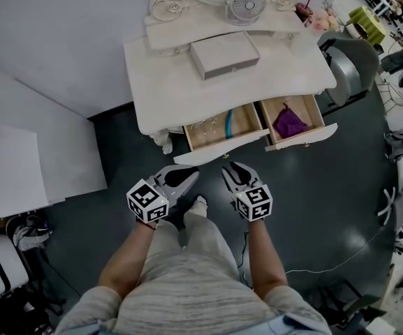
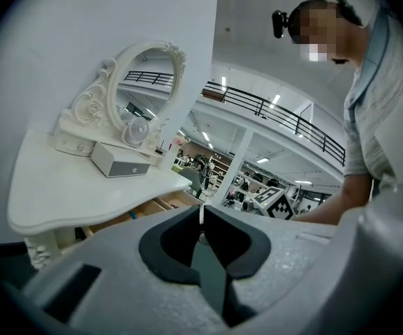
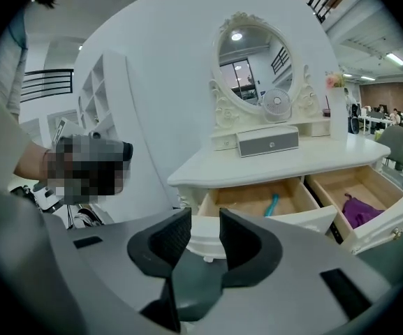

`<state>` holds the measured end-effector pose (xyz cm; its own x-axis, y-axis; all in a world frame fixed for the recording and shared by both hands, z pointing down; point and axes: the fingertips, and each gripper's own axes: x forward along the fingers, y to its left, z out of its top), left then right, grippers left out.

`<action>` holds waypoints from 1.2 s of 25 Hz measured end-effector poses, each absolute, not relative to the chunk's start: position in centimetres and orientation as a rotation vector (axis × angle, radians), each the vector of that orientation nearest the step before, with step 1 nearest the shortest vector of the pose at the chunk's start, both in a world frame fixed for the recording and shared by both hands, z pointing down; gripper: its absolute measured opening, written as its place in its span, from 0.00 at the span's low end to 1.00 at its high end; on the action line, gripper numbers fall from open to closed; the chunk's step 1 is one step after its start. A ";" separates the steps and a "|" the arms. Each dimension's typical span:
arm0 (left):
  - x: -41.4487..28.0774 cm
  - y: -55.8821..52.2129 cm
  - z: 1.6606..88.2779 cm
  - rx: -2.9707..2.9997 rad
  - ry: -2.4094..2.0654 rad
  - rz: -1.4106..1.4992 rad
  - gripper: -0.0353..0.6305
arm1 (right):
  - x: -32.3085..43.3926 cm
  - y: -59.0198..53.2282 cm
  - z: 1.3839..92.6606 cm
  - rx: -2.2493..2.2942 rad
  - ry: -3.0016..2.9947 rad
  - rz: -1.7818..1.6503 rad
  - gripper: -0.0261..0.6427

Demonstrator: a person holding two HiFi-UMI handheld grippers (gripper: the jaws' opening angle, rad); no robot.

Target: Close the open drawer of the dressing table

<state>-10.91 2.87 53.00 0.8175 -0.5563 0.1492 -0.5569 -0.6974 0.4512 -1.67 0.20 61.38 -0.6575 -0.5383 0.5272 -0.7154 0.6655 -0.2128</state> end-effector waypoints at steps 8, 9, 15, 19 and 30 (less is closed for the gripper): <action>-11.5 1.9 54.9 2.474 -0.839 0.008 0.10 | -1.5 -1.3 65.3 0.979 -2.382 0.601 0.21; -11.6 1.8 55.1 2.471 -0.839 0.009 0.10 | -1.4 -1.5 65.7 0.982 -2.371 0.605 0.22; -12.1 2.3 56.0 2.452 -0.837 0.025 0.10 | -1.0 -2.3 68.3 1.006 -2.301 0.635 0.22; -12.1 2.6 56.7 2.437 -0.842 0.027 0.10 | -0.7 -2.6 70.0 1.004 -2.263 0.649 0.22; -12.2 1.7 58.0 2.402 -0.849 0.022 0.10 | -0.2 -3.9 74.3 0.969 -2.124 0.667 0.22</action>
<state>-12.17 1.66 57.96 0.7966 -0.5699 0.2016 -0.5798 -0.6258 0.5218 -0.20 -3.88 74.29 -0.4766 -0.4335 0.7648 -0.7930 0.5875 -0.1611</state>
